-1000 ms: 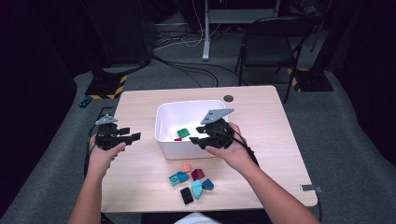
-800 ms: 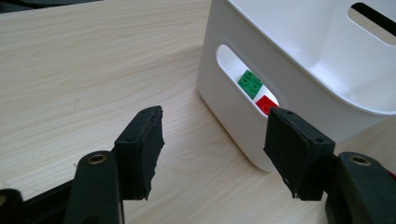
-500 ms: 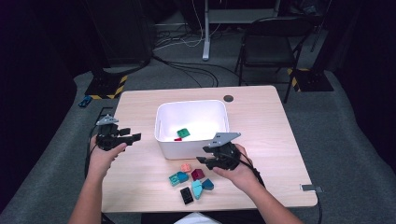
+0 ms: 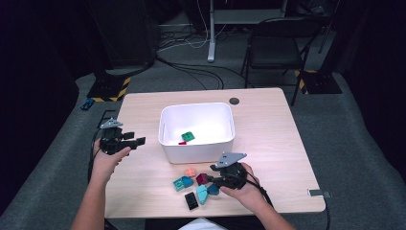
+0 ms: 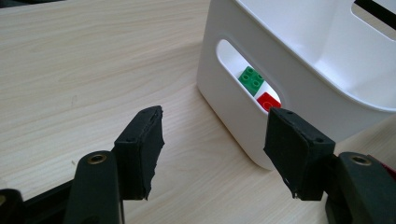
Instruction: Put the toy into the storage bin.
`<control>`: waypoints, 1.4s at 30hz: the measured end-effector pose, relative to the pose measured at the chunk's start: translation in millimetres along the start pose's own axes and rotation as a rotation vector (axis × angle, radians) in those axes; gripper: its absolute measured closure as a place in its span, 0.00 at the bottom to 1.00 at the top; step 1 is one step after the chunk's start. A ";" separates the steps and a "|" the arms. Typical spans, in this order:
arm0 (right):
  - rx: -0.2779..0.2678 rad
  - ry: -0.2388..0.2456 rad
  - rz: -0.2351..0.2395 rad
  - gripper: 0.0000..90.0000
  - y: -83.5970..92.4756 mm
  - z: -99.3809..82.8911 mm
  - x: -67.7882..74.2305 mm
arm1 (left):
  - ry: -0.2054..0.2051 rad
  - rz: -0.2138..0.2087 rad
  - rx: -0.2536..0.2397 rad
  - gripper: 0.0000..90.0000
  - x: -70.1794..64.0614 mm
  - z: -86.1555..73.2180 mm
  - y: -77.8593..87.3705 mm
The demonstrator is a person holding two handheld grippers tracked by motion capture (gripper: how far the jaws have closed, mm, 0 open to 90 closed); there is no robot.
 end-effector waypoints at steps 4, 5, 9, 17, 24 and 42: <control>0.017 -0.003 0.005 0.61 -2.5 -8.9 1.2 | 0.002 -0.001 0.000 0.41 0.1 0.0 0.7; 0.022 -0.001 0.010 0.61 -3.1 -11.1 1.2 | 0.003 0.001 0.000 0.41 0.3 0.0 1.1; 0.032 -0.008 0.022 0.59 -6.0 -19.5 0.9 | 0.002 0.003 -0.002 0.41 1.3 -0.6 1.1; 0.060 -0.005 0.068 0.59 -16.0 -31.1 2.6 | 0.006 0.005 0.002 0.41 3.0 -0.5 0.7; 0.088 0.010 0.101 0.56 -20.7 -38.9 3.6 | 0.005 0.004 0.005 0.41 2.5 -0.1 -2.0; 0.132 0.000 0.070 0.65 -28.2 -43.6 -1.3 | 0.004 0.003 0.010 0.41 3.0 -1.0 -2.5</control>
Point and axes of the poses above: each handheld gripper's, and its own axes: y roughly backward along the jaws, z roughly out of its top, x roughly to its left, the point moved 3 cm from there along -y, roughly forward along the jaws, and after that the axes turned 3 degrees about -z, right-handed, at the moved point
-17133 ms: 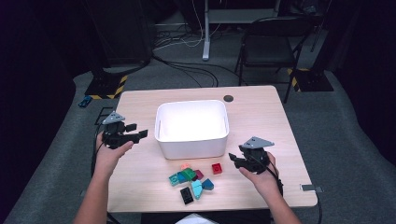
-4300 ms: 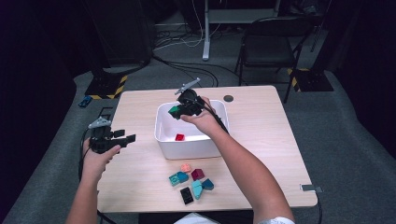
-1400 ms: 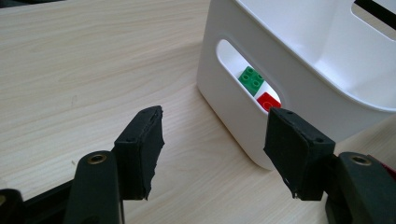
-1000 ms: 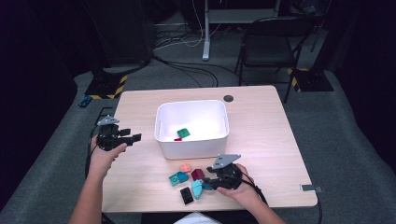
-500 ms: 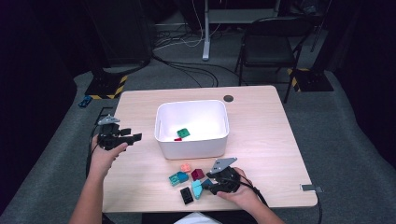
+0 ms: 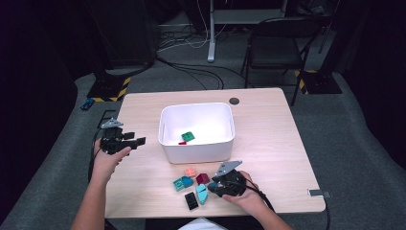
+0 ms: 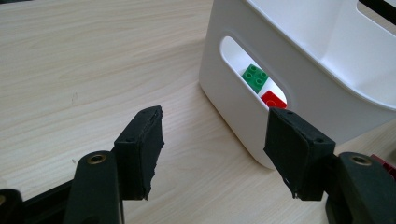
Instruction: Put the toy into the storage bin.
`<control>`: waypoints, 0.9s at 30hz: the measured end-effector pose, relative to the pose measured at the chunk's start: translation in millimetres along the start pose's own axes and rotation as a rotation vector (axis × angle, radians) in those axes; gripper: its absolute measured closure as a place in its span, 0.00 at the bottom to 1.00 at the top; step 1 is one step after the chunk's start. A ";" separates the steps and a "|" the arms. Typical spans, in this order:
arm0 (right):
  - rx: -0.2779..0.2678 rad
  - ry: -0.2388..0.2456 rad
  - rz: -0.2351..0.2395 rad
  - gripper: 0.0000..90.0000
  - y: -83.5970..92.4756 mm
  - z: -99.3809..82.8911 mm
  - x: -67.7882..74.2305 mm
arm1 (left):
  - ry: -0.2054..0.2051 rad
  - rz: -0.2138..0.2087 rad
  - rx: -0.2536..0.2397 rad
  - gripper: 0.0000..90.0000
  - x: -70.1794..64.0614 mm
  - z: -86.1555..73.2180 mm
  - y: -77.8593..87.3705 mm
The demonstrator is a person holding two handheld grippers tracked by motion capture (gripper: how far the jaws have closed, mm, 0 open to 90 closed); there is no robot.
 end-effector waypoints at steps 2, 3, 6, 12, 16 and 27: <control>-0.001 0.006 -0.003 0.65 0.1 0.2 -0.7 | 0.000 0.001 0.001 0.41 0.1 0.0 0.3; 0.001 0.002 -0.004 0.66 0.4 0.2 -0.4 | -0.002 0.000 0.001 0.41 0.4 0.0 0.4; -0.007 0.010 -0.017 0.66 2.0 2.3 0.0 | -0.002 0.001 0.001 0.41 0.6 0.0 0.5; -0.014 0.002 -0.012 0.66 7.0 6.4 -1.2 | 0.003 0.001 -0.001 0.41 0.9 -0.1 0.7; -0.025 -0.003 -0.011 0.66 12.6 11.6 -3.1 | 0.004 0.002 -0.001 0.41 1.1 -0.2 0.9; -0.041 -0.022 0.011 0.66 29.6 27.7 -10.6 | 0.008 0.007 -0.001 0.41 1.8 -1.5 2.7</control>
Point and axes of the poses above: each handheld gripper's, and its own axes: y roughly backward along the jaws, z roughly out of its top, x roughly to its left, the point moved 3 cm from there along -y, roughly forward along the jaws, and after that the axes turned 3 degrees about -z, right-handed, at the moved point
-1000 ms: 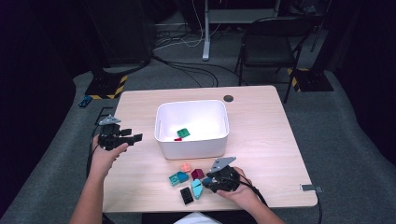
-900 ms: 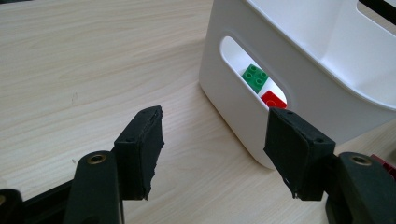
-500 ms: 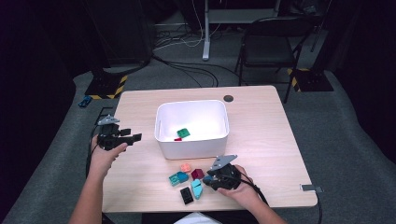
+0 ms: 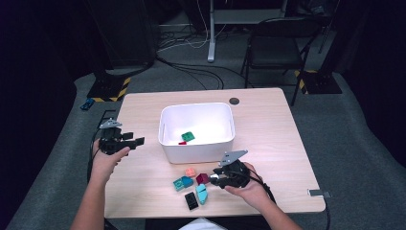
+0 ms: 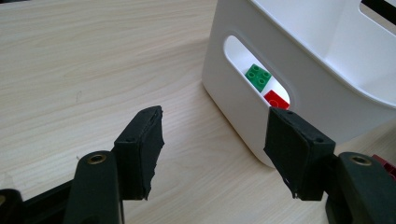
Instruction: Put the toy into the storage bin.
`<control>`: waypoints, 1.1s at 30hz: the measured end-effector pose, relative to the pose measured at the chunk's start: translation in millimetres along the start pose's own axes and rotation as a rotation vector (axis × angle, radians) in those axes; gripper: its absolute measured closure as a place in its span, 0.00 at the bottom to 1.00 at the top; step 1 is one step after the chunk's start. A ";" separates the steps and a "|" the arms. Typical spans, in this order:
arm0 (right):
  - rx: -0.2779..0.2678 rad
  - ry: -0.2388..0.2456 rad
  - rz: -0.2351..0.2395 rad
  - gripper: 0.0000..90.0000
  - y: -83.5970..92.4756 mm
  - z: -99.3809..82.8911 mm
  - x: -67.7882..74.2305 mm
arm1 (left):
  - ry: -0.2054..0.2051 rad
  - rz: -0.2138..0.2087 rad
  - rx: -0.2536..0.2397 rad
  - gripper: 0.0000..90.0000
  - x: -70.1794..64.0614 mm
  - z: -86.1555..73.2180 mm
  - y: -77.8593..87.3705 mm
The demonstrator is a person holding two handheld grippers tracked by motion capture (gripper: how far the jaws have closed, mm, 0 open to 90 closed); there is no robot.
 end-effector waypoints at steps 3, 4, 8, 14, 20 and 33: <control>-0.004 -0.020 0.005 0.66 3.6 4.3 -1.1 | -0.002 0.000 0.000 0.41 0.3 -0.1 0.0; -0.003 -0.016 0.012 0.66 5.2 6.1 -1.8 | -0.003 0.000 0.001 0.41 0.4 -0.1 0.0; -0.006 -0.024 0.010 0.66 9.6 13.1 -3.1 | -0.003 -0.001 0.000 0.41 0.3 0.1 0.2; -0.007 -0.014 0.023 0.66 19.5 28.5 -5.5 | 0.002 0.001 -0.013 0.41 1.2 0.3 -0.1; -0.002 0.005 0.031 0.66 32.8 51.1 -5.4 | 0.004 -0.001 -0.005 0.41 1.8 0.4 0.9; -0.020 0.007 0.047 0.66 51.5 93.7 -11.2 | 0.007 -0.001 -0.010 0.41 3.0 0.1 1.1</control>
Point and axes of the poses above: each handheld gripper's, and its own axes: y roughly backward along the jaws, z roughly out of its top, x roughly to its left, the point moved 3 cm from there along -y, roughly forward along the jaws, and after that the axes turned 3 degrees about -z, right-handed, at the moved point
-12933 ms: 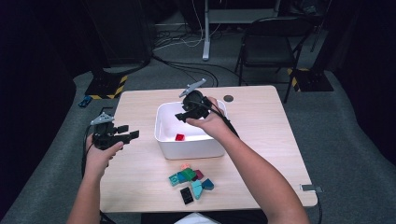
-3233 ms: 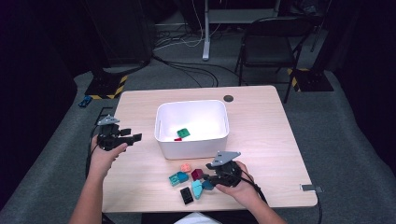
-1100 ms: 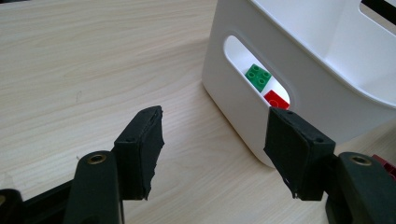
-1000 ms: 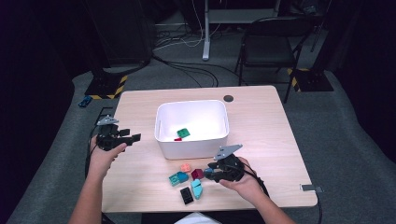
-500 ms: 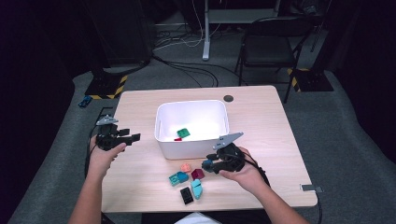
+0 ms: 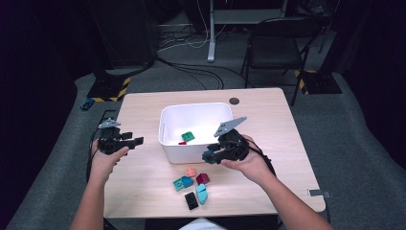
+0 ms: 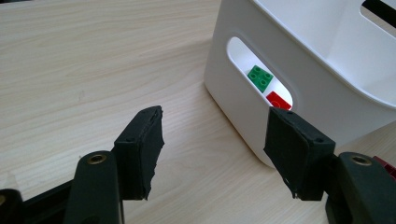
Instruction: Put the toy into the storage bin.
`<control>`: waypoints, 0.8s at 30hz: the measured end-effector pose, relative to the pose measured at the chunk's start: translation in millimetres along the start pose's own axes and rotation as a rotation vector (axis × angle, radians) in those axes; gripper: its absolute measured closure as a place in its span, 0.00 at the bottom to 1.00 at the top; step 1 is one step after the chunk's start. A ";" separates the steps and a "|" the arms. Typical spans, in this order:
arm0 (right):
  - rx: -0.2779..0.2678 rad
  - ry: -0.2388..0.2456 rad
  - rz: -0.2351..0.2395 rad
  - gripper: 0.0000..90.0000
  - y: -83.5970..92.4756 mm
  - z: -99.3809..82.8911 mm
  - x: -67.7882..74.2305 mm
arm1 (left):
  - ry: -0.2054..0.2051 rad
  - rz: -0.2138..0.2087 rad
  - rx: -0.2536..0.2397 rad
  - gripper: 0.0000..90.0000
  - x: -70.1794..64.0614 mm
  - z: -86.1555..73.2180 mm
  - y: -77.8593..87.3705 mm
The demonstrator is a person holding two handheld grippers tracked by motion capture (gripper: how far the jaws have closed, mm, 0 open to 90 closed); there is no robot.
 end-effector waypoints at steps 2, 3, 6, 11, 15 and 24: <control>-0.008 0.006 0.000 0.66 1.5 5.8 -2.4 | 0.001 0.000 0.004 0.41 0.2 0.0 0.3; -0.010 -0.001 -0.003 0.66 2.3 8.6 -2.7 | 0.001 0.000 0.004 0.41 0.3 0.0 0.3; -0.016 0.009 -0.013 0.66 3.7 17.3 -5.6 | 0.000 -0.002 0.006 0.41 0.5 0.1 0.2; -0.023 0.019 -0.031 0.66 4.0 30.7 -10.9 | 0.001 -0.001 0.004 0.41 0.4 0.0 0.3; -0.027 0.011 -0.044 0.66 2.1 39.0 -16.9 | 0.002 -0.003 0.005 0.41 0.4 -0.1 0.3; -0.035 -0.013 -0.095 0.66 -5.7 56.7 -35.8 | 0.000 -0.002 -0.004 0.41 0.8 0.0 -1.3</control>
Point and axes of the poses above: each handheld gripper's, and its own axes: y roughly backward along the jaws, z roughly out of its top, x roughly to its left, the point moved 3 cm from there along -y, roughly forward along the jaws, and after that the axes turned 3 degrees about -z, right-handed, at the moved point
